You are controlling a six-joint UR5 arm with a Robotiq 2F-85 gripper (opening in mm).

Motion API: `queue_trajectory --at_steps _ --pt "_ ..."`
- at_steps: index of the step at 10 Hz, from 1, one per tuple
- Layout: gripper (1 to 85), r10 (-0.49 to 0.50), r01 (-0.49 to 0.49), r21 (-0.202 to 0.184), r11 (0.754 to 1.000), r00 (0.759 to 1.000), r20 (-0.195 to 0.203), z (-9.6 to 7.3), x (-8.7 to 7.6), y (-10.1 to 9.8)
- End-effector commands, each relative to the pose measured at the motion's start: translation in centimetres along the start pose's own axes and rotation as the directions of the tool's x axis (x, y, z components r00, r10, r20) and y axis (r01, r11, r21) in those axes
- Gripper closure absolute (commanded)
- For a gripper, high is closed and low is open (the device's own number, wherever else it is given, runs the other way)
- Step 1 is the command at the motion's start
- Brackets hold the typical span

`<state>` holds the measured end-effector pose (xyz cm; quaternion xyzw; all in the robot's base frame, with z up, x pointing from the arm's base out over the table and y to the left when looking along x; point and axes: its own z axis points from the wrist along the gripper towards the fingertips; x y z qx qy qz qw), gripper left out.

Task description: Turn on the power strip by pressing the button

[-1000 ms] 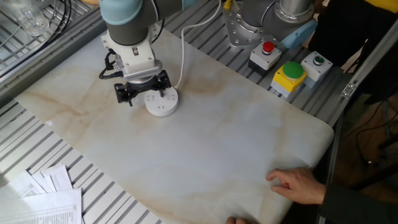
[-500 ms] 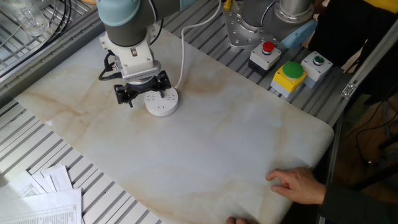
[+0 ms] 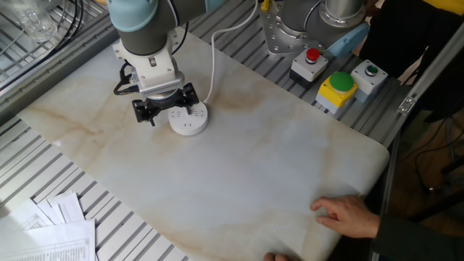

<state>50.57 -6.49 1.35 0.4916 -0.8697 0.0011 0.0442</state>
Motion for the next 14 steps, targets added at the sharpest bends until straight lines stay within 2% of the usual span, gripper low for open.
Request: queue_trajectory --at_steps 1,4,8,11,14 --pt "0.7 0.006 -0.006 -0.003 1.0 1.0 0.013 0.0 -0.2 -0.2" --pt "0.7 0.006 -0.006 0.007 1.0 1.0 0.017 0.4 -0.4 -0.6" --pt "0.7 0.011 -0.011 0.004 1.0 0.999 0.041 1.9 -1.1 -0.6" --pt "0.7 0.006 -0.006 0.002 1.0 0.999 0.04 1.9 -1.0 -0.6" --pt "0.7 0.017 -0.017 -0.013 1.0 0.999 0.034 0.5 -0.9 -0.1"
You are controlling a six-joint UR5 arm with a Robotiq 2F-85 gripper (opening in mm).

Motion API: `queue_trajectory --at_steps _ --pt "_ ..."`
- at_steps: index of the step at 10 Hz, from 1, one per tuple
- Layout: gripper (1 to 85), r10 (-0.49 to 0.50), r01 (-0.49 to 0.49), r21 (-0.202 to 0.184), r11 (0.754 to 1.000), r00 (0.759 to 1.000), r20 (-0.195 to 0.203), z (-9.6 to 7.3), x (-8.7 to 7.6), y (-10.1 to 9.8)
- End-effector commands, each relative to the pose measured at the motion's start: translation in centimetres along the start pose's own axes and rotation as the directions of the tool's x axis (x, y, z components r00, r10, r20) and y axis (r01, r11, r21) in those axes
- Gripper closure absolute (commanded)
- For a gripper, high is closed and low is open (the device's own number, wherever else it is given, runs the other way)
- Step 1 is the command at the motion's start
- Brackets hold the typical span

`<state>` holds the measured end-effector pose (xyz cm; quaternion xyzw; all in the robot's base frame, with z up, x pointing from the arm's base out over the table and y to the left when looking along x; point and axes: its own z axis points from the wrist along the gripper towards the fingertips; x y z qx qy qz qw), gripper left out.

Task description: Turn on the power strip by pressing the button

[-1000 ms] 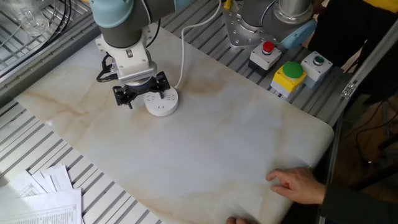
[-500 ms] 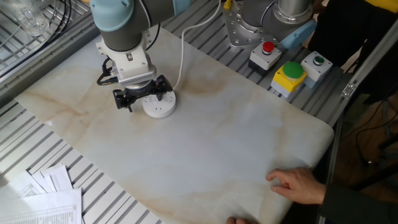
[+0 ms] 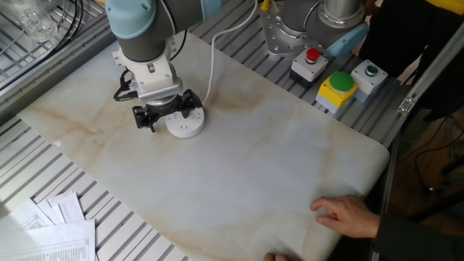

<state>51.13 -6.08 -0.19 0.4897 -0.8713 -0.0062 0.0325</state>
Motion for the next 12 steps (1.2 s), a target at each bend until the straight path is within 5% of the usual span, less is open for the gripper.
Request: queue_trajectory --at_steps 1,5,6,7,8,12 --pt "0.7 0.013 -0.013 -0.012 1.0 1.0 -0.001 -1.8 -0.2 0.2" --pt "6.0 0.071 -0.074 -0.037 0.997 0.996 -0.056 -4.9 0.5 1.8" --pt "20.0 0.104 -0.106 -0.03 0.994 0.992 -0.074 -5.4 0.8 2.1" --pt "46.7 0.13 -0.13 0.009 0.991 0.984 -0.121 -5.6 2.1 1.4" --pt "83.7 0.155 -0.15 0.044 0.988 0.979 -0.131 -5.6 2.3 0.8" --pt "84.7 0.252 -0.251 0.025 0.968 0.96 -0.121 -4.5 0.0 3.2"
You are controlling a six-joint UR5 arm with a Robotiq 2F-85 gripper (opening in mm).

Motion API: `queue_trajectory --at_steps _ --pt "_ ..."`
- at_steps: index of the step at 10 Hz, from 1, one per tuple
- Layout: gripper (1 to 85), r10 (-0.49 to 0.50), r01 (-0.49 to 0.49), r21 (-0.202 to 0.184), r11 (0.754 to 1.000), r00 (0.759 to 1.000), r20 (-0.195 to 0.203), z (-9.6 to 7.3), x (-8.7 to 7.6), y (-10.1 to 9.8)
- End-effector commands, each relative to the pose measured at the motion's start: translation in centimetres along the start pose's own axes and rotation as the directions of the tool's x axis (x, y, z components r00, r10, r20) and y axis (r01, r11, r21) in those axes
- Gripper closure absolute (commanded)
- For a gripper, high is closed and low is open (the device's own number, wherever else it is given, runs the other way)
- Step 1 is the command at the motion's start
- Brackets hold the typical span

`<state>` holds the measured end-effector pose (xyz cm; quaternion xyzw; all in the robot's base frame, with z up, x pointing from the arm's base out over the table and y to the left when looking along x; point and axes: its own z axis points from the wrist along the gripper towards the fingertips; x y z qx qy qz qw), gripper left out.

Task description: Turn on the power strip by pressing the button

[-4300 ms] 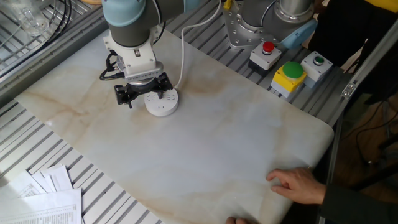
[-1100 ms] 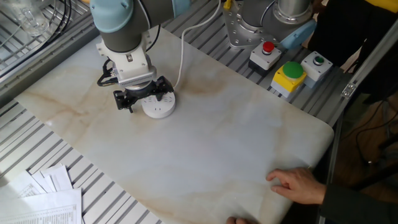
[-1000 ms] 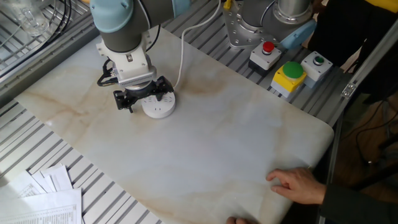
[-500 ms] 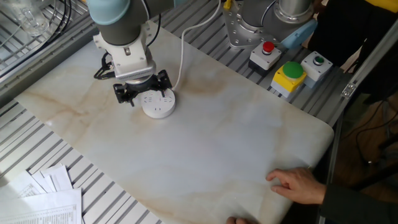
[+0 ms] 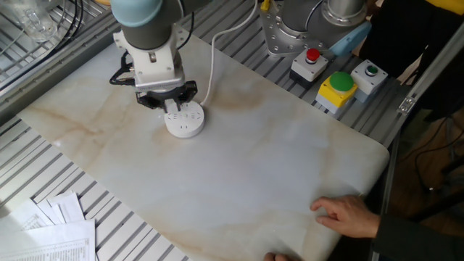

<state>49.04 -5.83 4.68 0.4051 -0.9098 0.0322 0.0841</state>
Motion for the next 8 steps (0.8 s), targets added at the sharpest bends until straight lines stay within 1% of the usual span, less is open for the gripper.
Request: queue_trajectory --at_steps 1,2,3,4,8 --pt "84.7 0.076 -0.076 -0.003 0.997 0.997 -0.004 0.27 -1.22 1.72" --pt "84.7 0.076 -0.076 0.008 0.997 0.997 -0.012 0.32 -1.14 1.84" --pt "84.7 0.073 -0.072 0.02 0.997 0.997 -0.026 0.25 -0.61 1.77" --pt "84.7 0.071 -0.07 0.022 0.997 0.997 -0.033 0.28 -0.37 1.78" --pt "84.7 0.071 -0.067 0.058 0.996 0.995 -0.068 0.99 -0.41 1.93"
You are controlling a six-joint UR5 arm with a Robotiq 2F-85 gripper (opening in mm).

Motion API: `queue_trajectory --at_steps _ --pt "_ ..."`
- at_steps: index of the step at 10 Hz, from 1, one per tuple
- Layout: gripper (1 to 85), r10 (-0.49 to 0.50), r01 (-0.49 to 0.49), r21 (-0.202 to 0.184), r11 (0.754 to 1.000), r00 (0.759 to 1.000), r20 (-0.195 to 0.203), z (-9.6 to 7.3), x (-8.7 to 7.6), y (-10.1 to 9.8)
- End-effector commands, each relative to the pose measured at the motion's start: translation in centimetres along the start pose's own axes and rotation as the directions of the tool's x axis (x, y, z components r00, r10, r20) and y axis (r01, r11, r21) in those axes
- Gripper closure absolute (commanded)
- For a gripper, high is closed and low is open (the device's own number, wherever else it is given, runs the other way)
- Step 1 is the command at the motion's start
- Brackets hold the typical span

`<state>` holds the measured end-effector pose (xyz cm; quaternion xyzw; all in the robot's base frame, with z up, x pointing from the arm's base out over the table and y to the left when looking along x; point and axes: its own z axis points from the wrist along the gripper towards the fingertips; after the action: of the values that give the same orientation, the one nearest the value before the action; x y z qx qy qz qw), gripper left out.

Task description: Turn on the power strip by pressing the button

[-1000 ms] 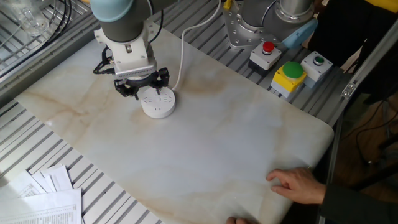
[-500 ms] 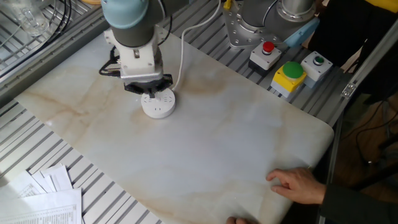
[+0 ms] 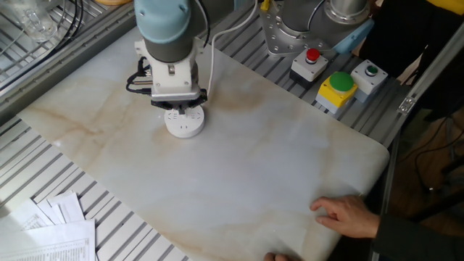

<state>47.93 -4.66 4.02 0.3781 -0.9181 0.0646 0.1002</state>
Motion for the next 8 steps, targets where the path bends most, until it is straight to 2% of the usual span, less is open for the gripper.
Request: queue_trajectory --at_steps 1,3,8 --pt "84.7 0.004 -0.004 0.023 1.0 1.0 -0.019 0.45 -0.13 0.25" --pt "84.7 -0.004 0.005 0.034 0.999 1.0 -0.017 0.68 -0.13 -0.04" --pt "84.7 -0.002 0.003 0.02 1.0 1.0 -0.016 0.89 -0.34 0.4"
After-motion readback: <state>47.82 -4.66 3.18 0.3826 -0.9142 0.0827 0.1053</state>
